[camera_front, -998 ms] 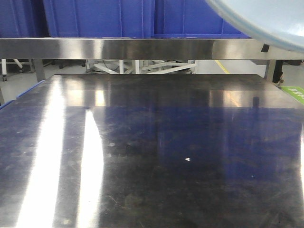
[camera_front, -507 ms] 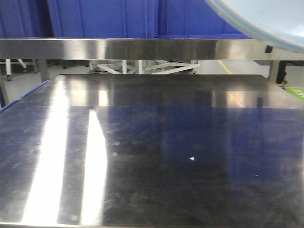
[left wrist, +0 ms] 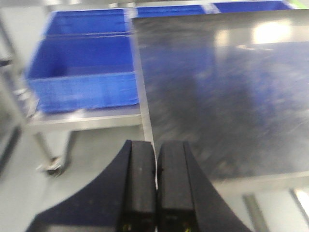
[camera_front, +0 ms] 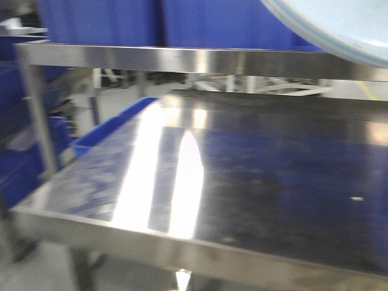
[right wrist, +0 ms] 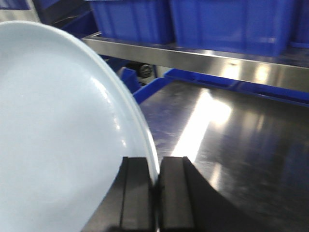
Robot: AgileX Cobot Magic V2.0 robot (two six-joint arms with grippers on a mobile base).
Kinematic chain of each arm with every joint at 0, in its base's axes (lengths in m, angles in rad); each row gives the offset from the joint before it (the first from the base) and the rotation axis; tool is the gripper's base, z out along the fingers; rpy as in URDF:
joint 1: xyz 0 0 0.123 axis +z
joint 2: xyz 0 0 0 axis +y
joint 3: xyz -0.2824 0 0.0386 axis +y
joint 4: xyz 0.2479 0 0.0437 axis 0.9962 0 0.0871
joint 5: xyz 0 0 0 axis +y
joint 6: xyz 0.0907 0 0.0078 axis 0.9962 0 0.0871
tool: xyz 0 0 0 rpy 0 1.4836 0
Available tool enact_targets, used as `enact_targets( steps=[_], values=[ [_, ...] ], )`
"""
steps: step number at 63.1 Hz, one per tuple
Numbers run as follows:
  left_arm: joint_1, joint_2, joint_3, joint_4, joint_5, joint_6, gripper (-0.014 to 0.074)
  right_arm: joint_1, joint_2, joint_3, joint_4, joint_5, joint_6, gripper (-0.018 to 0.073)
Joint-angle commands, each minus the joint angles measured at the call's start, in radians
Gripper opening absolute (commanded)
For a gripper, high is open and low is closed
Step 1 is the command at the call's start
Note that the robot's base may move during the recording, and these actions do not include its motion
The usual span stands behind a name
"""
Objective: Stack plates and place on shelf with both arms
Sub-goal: 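Drive the base to the shelf of blue bins holding the plates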
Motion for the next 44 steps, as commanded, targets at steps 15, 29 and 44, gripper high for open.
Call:
enact_targets(
  steps=[15, 29, 44],
  values=[
    [-0.006, 0.005, -0.029, 0.004, -0.080, -0.009, 0.0084, -0.006, 0.005, -0.030, 0.020, -0.099, -0.002, 0.0056],
    [-0.006, 0.005, -0.029, 0.004, -0.080, -0.009, 0.0084, -0.006, 0.005, -0.030, 0.020, -0.099, -0.002, 0.0056],
    [-0.006, 0.005, -0.029, 0.004, -0.080, -0.009, 0.0084, -0.006, 0.005, -0.030, 0.020, -0.099, -0.002, 0.0056]
  ],
)
